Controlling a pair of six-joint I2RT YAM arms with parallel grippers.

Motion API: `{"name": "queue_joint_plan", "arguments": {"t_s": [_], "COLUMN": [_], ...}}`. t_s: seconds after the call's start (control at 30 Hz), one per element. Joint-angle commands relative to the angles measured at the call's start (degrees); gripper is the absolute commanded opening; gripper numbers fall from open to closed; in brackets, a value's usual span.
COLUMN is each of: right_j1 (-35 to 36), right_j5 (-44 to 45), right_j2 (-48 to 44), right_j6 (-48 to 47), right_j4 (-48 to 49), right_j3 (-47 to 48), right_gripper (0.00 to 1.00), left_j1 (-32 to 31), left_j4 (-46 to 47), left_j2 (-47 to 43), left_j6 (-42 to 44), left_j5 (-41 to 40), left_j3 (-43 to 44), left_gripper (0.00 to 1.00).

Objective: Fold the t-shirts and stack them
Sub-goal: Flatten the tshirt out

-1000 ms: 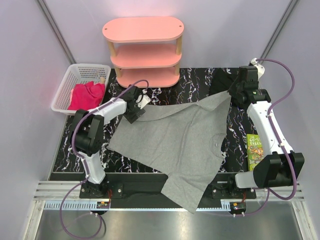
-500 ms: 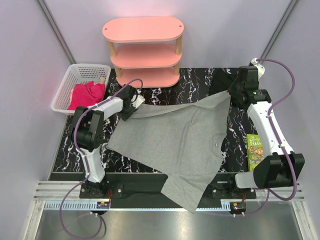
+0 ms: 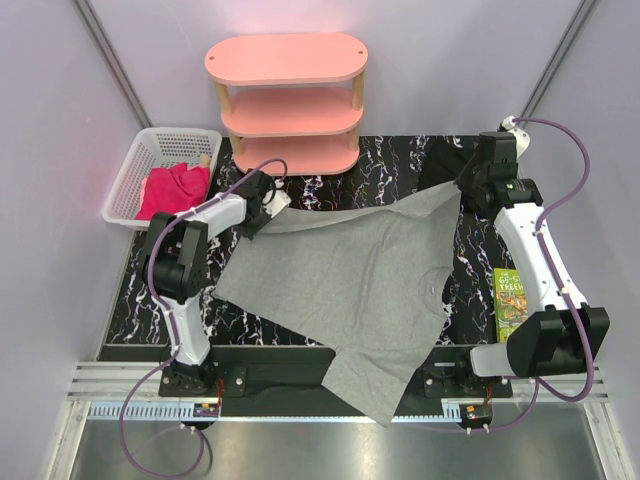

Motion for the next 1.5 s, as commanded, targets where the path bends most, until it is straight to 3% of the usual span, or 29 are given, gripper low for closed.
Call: {"name": "queue_joint_plan", "arguments": {"t_s": [0.0, 0.23, 0.43, 0.57, 0.73, 1.0, 1.1, 1.23, 1.37, 1.47], "right_j1": [-0.4, -0.4, -0.4, -0.4, -0.4, -0.3, -0.4, -0.4, -0.4, -0.3], "right_j5": [0.5, 0.6, 1.4, 0.6, -1.7, -2.3, -0.4, 3.5, 8.7, 10.4], "right_j2": [-3.0, -4.2, -5.0, -7.1, -12.7, -23.7, -23.0, -22.0, -18.9, -15.9], "right_j6": [0.0, -0.7, -1.4, -1.5, -1.5, -4.3, -5.1, -5.5, -7.9, -8.6], "right_j4": [1.4, 1.2, 1.1, 1.0, 0.4, 0.1, -4.2, -6.2, -8.9, -11.8], "right_j3": [1.7, 2.0, 2.2, 3.0, 5.3, 10.1, 14.8, 17.4, 24.0, 32.2], "right_gripper": [0.00, 0.00, 0.00, 0.00, 0.00, 0.00, 0.00, 0.00, 0.00, 0.00], "left_j1": [0.6, 0.7, 1.0, 1.4, 1.4, 0.7, -3.7, -14.3, -17.0, -17.1], "left_j4": [-0.1, -2.0, 0.0, -2.1, -9.5, -32.5, -42.8, -52.7, -52.9, -49.8], "left_j2": [-3.9, -5.1, -7.7, -11.5, -19.3, -28.7, -30.0, -34.2, -38.8, -40.7], "left_j6": [1.0, 0.2, -0.2, -0.1, -0.8, -0.8, -1.6, -7.0, -9.2, -9.3], "left_j5": [-0.3, 0.4, 0.5, 0.3, 1.8, 5.6, 4.8, 4.8, 6.8, 3.7], "left_j3": [3.3, 5.9, 4.5, 8.2, 20.4, 49.2, 57.8, 55.0, 40.0, 32.2], "left_gripper": [0.00, 0.04, 0.00, 0.00, 0.00, 0.00, 0.00, 0.00, 0.00, 0.00]}}
